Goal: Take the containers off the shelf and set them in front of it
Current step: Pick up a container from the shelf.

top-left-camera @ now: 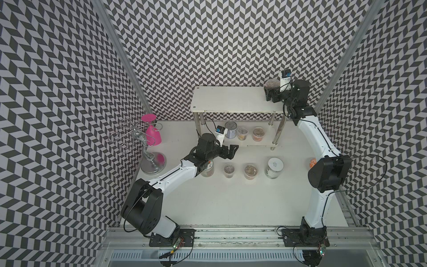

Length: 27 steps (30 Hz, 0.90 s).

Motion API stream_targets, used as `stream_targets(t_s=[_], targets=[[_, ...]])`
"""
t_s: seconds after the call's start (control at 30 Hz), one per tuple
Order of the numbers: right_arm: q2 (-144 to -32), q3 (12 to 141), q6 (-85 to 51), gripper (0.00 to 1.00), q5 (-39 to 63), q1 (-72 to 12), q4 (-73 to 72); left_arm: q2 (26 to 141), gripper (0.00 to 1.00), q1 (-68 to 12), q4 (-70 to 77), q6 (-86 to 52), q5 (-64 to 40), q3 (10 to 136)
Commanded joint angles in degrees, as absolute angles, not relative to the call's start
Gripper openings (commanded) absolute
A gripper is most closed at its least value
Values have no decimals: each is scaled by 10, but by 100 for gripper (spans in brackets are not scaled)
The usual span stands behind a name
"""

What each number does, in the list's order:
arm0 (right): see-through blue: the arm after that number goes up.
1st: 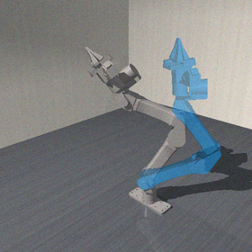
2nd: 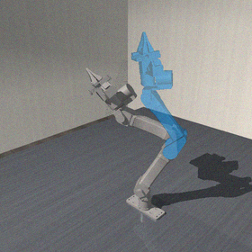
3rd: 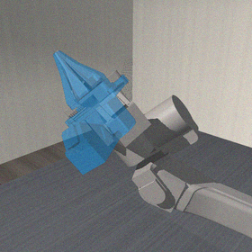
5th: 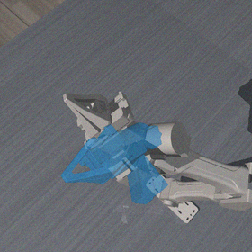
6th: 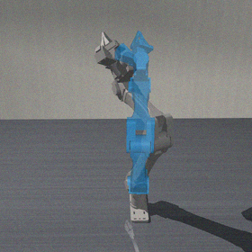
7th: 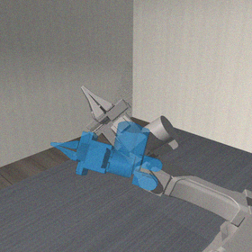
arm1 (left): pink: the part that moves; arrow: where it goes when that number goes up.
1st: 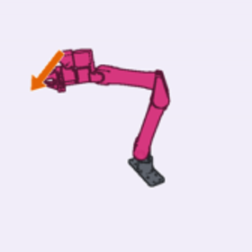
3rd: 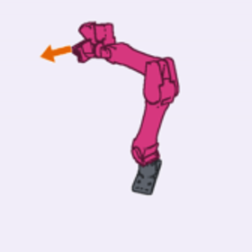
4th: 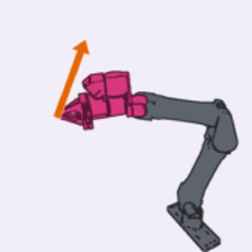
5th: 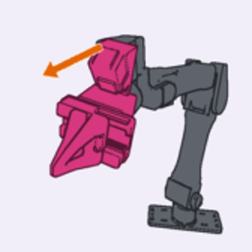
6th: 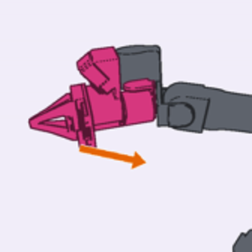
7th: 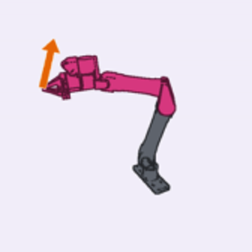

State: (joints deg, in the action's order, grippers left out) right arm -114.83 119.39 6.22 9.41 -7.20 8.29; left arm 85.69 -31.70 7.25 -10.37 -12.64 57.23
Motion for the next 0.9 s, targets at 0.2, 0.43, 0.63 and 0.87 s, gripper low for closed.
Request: stream_targets(t_s=[0.2, 0.43, 0.63, 0.87], targets=[[-1175, 1234, 52, 88, 94, -69, 20, 831, 100, -322, 80, -105, -125, 591], [-1157, 1224, 74, 74, 99, -70, 19, 833, 100, -322, 79, -104, -127, 591], [-1112, 1175, 95, 72, 108, -74, -7, 835, 100, -322, 75, -97, -127, 595], [-1018, 1064, 121, 72, 138, -79, -52, 841, 100, -321, 73, -91, -130, 600]])
